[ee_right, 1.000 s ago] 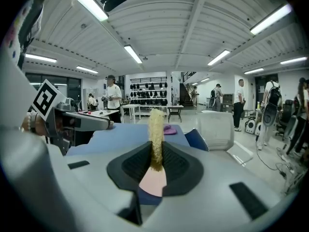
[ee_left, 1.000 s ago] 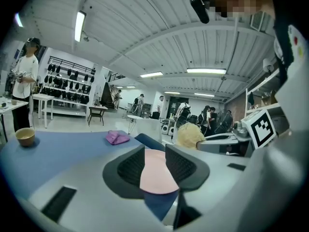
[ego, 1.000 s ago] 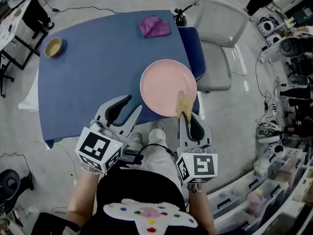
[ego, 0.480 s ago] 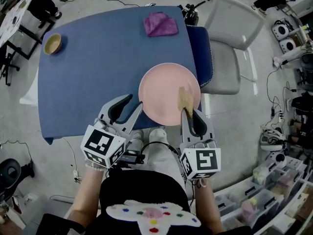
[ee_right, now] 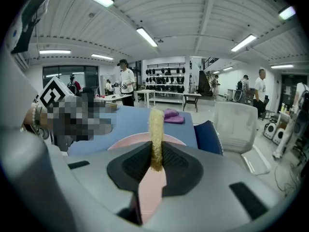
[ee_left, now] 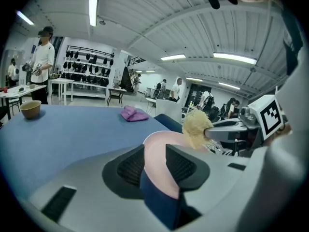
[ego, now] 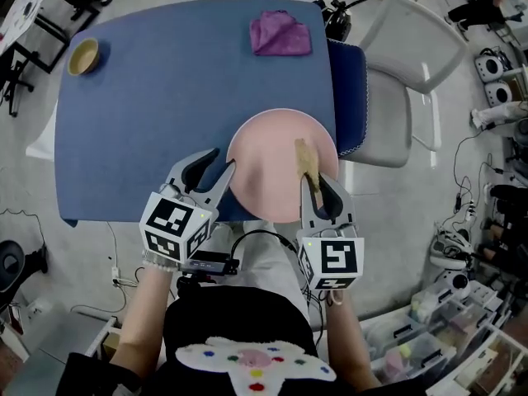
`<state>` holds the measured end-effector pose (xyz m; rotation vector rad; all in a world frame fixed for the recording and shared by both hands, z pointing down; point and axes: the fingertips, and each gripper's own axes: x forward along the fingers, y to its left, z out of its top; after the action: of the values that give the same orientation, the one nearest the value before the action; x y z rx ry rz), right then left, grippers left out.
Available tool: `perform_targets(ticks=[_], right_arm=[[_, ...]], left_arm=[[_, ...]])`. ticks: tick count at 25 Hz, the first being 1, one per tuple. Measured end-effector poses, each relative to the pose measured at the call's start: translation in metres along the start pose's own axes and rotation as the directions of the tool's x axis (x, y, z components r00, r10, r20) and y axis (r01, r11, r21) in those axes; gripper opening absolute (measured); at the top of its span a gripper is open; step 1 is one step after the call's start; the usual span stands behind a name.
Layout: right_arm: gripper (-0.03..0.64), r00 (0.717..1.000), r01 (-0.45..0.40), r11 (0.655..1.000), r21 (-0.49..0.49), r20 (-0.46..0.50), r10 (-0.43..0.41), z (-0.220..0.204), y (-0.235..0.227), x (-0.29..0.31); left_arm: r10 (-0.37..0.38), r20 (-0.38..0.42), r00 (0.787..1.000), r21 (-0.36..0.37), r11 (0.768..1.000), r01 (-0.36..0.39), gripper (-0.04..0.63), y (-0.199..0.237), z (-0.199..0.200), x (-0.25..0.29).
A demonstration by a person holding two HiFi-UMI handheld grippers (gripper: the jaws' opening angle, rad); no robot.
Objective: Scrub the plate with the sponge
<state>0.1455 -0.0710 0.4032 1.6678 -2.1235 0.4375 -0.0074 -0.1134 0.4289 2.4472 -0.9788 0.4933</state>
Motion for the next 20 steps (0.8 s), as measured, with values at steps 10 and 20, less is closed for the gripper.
perform_targets(ticks=[10, 20], right_arm=[[0.058, 0.997, -0.045, 0.992, -0.118, -0.070, 0.037, -0.011, -0.016, 0.035], [0.058, 0.991, -0.058, 0.984, -0.168, -0.130, 0.036, -0.020, -0.022, 0.063]], left_arm=[[0.061, -0.102, 0.993, -0.077, 0.995, -0.069, 0.133, 0.011, -0.030, 0.028], [0.137, -0.162, 0.977, -0.124, 0.980, -0.158, 0.133, 0.027, -0.049, 0.041]])
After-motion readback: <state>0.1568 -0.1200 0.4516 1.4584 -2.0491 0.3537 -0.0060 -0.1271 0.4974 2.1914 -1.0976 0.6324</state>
